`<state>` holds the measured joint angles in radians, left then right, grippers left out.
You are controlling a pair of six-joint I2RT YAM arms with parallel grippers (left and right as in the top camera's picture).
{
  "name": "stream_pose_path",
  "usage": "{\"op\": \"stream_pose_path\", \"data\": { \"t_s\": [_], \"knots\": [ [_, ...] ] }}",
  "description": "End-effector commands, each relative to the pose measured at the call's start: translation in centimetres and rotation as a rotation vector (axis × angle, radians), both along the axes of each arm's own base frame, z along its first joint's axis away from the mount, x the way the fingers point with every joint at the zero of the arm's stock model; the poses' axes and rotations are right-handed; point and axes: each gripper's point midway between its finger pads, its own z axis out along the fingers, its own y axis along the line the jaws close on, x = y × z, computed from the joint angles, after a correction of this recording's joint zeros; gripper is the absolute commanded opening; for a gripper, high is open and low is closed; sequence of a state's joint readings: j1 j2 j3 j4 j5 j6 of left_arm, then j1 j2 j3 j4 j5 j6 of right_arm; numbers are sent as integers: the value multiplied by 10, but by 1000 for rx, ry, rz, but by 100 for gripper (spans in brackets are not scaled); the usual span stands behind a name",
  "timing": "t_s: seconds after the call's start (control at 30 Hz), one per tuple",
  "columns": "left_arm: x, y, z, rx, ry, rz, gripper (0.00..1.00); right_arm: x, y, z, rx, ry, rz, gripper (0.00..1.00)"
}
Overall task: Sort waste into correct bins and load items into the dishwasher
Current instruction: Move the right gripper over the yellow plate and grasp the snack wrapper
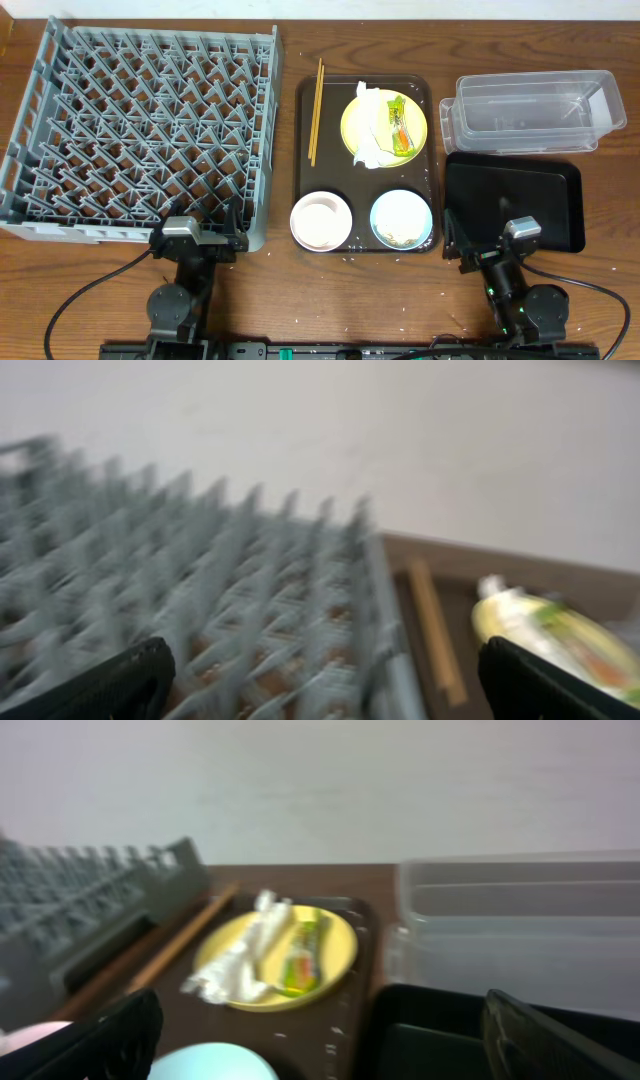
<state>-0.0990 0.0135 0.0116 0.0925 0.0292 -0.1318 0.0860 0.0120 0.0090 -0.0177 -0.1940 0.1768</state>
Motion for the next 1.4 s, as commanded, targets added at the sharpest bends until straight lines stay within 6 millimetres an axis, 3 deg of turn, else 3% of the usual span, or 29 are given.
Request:
{"op": "stream_pose_path", "data": {
  "t_s": [0.0,0.2,0.27,0.37,0.6,0.7,0.77,0.9,0.97,1.1,1.17,1.27,1.37],
  "knots": [
    [-7,-21,29,-7,-76,-128,98,-10,17,31,55,-57,111,99],
    [-18,-20,115,-10,-166,-125,98,-16,17,106,-11,-148,112,99],
    [-16,-20,129,-8,-131,-125,98,-10,17,120,-23,-131,112,99],
    [-2,-26,148,-3,18,-152,98,14,22,142,-31,-25,128,99],
    [24,-39,150,-5,309,-210,98,71,46,167,-16,260,251,99],
    [31,-47,154,-12,332,-251,98,90,49,160,-20,403,260,99],
    [33,-55,153,-20,335,-297,98,108,52,144,-24,524,267,99],
    [33,-55,151,-21,343,-300,98,122,55,122,7,617,270,99],
    [32,-55,150,-21,351,-300,98,117,60,108,63,701,291,99],
    [31,-55,146,-22,367,-299,98,122,75,110,100,689,369,99],
    [30,-55,143,-22,379,-299,98,123,84,107,107,703,393,87],
    [27,-54,137,-24,406,-298,98,122,100,84,52,766,378,84],
    [24,-54,129,-26,443,-297,98,129,106,52,-91,814,250,79]
  ]
}}
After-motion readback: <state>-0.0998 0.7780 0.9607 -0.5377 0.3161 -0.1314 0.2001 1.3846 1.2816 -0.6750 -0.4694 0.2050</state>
